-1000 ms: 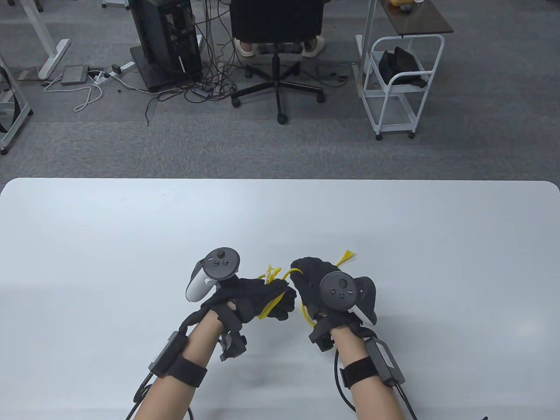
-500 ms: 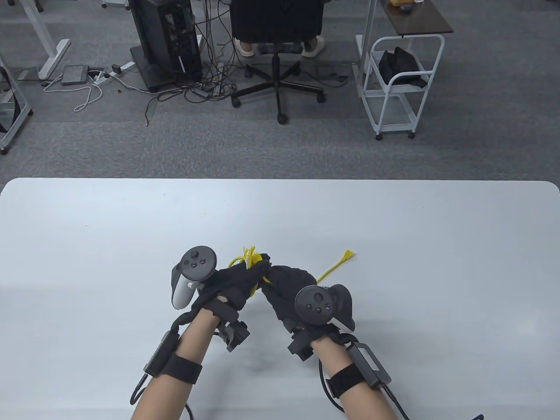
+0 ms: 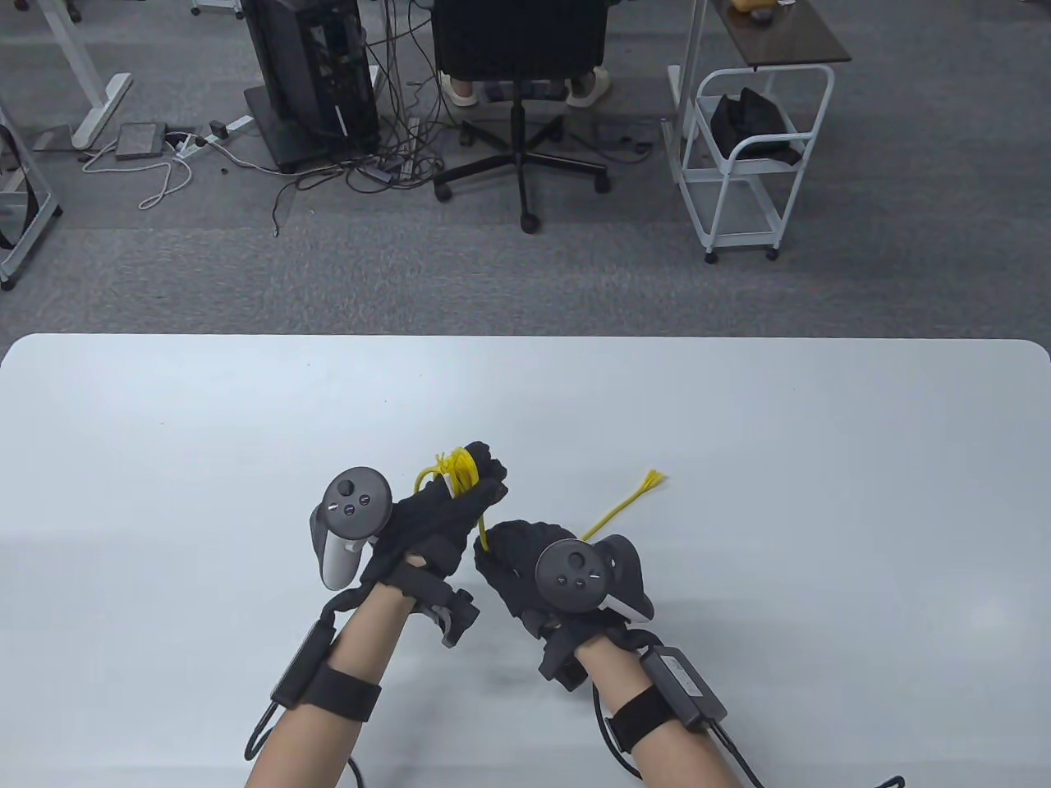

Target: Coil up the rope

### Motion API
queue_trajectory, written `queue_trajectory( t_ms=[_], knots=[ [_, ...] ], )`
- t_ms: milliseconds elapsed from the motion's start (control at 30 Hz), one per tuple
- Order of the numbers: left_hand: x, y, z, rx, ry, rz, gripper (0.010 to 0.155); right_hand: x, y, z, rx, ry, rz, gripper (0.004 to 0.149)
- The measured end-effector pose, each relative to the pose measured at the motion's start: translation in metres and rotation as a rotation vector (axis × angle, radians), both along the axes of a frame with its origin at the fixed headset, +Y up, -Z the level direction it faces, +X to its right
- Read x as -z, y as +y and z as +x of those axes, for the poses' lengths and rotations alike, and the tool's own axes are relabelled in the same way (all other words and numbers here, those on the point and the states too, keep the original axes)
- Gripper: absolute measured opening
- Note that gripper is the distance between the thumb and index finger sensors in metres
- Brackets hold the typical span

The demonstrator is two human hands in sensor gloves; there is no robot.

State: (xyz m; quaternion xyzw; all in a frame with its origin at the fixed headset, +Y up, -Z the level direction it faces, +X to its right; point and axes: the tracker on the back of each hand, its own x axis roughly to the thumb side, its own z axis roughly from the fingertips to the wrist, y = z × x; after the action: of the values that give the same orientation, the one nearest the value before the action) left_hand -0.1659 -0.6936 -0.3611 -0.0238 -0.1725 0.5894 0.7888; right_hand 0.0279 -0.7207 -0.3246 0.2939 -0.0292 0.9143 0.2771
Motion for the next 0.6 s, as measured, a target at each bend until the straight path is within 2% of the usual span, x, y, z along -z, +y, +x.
queue_trajectory(
  t_ms=[133,333,600],
  knots=[
    [0.000,-0.001,-0.002,-0.155,-0.033,-0.014,0.061,0.001,-0.004,-0.001,-0.041,0.005,-0.027,0.042],
    [0.002,-0.004,0.005,-0.379,-0.205,-0.096,0.060,0.008,-0.008,0.008,-0.078,-0.032,-0.049,0.042],
    [-0.001,-0.005,0.028,-0.232,-0.401,-0.100,0.057,0.021,-0.010,0.040,-0.080,-0.145,-0.066,0.042]
  ],
)
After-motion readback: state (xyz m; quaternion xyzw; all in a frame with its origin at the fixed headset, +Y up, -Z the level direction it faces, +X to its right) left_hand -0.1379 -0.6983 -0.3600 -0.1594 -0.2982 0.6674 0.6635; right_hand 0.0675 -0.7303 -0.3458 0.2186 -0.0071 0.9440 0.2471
